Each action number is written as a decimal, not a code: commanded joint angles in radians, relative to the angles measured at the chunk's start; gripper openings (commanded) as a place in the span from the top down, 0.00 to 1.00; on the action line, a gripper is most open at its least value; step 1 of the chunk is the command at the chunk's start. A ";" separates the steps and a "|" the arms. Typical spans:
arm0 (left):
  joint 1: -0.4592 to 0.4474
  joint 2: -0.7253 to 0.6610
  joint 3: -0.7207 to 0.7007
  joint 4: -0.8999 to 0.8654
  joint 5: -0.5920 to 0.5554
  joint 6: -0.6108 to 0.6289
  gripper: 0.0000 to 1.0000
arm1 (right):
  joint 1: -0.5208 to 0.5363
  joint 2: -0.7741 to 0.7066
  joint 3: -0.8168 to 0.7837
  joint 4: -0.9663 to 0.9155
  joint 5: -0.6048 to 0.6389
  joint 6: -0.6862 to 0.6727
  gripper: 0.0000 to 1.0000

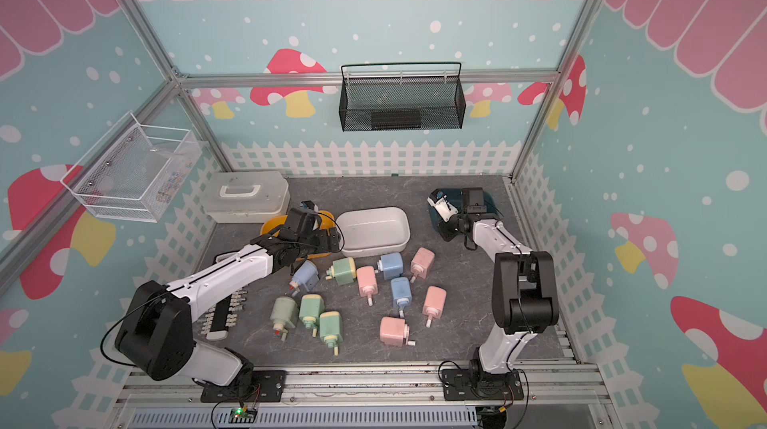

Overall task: Place the pencil sharpeners by color into the storage box
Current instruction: Move the storage box to the center of the board.

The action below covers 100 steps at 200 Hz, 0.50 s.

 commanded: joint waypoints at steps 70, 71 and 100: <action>-0.004 0.046 0.037 -0.022 -0.031 0.000 0.01 | 0.165 0.154 0.131 -0.189 0.270 0.130 1.00; -0.004 0.046 0.037 -0.022 -0.032 0.000 0.01 | 0.166 0.155 0.131 -0.189 0.272 0.132 1.00; -0.004 0.056 0.045 -0.024 -0.024 0.007 0.01 | 0.201 0.175 0.170 -0.223 0.260 0.237 1.00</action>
